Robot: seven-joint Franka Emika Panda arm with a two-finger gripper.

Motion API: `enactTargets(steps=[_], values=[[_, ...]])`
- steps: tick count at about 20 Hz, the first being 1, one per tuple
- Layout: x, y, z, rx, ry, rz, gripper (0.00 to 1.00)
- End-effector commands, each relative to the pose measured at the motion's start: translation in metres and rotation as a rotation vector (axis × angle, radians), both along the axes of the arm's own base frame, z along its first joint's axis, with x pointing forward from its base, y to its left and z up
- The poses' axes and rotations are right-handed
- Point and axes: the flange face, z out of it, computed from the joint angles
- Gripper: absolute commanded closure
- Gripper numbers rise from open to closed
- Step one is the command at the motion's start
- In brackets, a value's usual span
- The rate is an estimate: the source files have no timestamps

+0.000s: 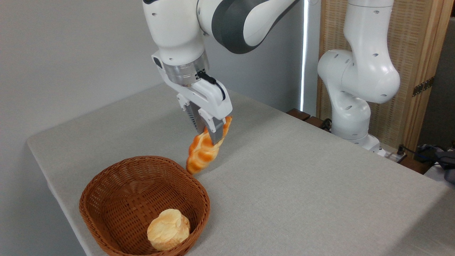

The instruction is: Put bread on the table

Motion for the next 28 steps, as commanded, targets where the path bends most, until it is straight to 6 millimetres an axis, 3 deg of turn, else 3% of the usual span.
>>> enactTargets(steps=[1,2,3,10,17,22,25,28], values=[[0.006,-0.013,-0.005,0.014,-0.016,0.001,0.27],[0.007,-0.016,-0.011,0.019,-0.006,-0.006,0.09],[0.007,-0.022,-0.015,0.022,0.005,-0.017,0.00],[0.004,-0.038,-0.020,0.026,0.022,-0.060,0.00],[0.007,-0.038,-0.012,0.026,-0.008,-0.073,0.00],[0.026,-0.015,0.015,0.091,-0.133,-0.053,0.00],[0.049,0.017,0.029,0.094,-0.293,0.023,0.00],[0.057,0.028,0.024,0.099,-0.314,0.049,0.00]])
